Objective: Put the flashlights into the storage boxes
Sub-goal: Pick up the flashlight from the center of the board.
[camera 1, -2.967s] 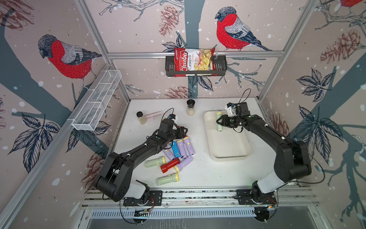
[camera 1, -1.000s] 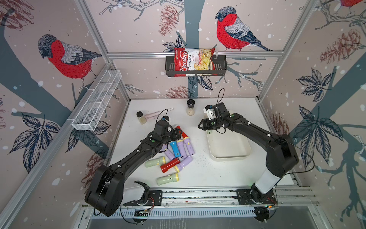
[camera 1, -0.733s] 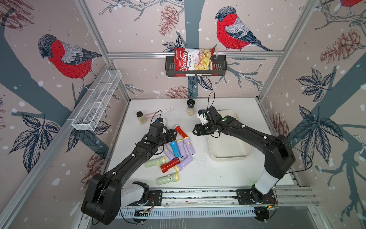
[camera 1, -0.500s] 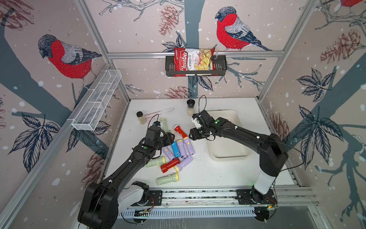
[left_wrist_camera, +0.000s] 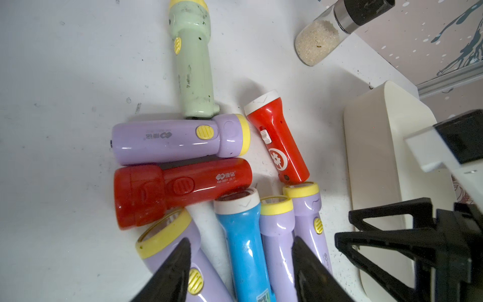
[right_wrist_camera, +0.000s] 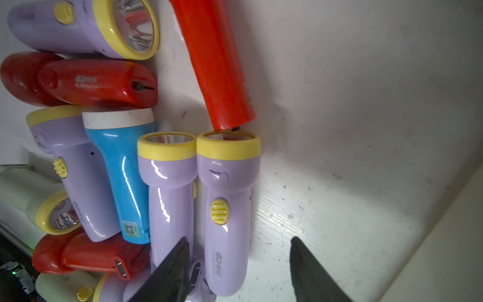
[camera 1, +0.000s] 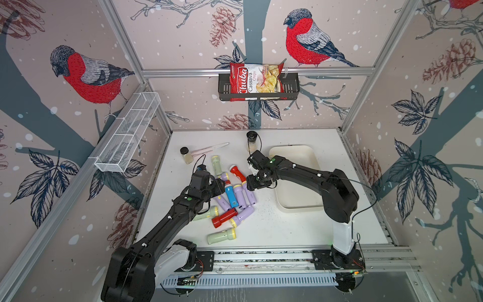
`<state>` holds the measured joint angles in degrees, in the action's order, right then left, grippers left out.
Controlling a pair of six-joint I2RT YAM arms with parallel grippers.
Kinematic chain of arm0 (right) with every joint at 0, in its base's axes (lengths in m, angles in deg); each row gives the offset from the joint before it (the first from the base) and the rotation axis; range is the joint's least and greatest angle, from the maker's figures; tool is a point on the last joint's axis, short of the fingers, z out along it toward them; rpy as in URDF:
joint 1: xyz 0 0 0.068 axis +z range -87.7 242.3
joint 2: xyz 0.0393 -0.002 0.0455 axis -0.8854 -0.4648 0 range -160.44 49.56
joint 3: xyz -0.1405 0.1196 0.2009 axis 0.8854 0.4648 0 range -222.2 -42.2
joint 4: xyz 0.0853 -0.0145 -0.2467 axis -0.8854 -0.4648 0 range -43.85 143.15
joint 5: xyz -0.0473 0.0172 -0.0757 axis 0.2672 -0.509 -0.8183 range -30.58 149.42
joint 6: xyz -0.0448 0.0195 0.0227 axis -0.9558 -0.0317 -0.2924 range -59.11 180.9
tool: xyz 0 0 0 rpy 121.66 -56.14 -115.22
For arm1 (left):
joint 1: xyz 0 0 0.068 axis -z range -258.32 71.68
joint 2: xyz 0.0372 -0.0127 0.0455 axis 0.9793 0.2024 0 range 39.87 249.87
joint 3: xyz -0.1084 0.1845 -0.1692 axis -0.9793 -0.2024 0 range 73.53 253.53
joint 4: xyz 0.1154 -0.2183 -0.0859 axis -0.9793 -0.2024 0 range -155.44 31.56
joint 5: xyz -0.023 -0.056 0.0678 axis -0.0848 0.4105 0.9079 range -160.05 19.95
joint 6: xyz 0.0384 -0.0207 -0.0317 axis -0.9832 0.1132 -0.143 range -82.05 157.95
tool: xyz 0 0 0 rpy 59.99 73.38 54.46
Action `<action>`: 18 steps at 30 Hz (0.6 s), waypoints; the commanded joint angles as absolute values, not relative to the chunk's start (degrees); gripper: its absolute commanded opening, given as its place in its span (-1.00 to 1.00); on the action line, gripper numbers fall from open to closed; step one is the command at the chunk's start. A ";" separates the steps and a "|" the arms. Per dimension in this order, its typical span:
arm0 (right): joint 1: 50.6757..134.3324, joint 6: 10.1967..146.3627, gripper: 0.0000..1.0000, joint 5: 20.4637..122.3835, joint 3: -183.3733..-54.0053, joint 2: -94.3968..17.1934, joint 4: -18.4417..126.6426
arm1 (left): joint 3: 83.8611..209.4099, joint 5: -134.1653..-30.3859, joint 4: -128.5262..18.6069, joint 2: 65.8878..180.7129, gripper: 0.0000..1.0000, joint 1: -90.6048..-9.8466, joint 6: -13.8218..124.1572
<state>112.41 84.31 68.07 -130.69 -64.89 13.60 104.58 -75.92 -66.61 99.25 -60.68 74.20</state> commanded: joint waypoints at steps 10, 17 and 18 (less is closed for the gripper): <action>113.65 82.73 0.18 68.16 -132.02 -68.43 11.01 | 104.34 -75.41 -65.65 99.37 0.22 -61.32 75.02; 114.94 82.48 0.13 65.51 -133.30 -71.05 10.35 | 104.29 -75.50 -65.83 99.02 0.22 -61.29 75.08; 115.03 82.60 0.11 65.05 -133.49 -71.34 10.29 | 104.29 -75.41 -65.76 99.02 0.22 -61.33 75.04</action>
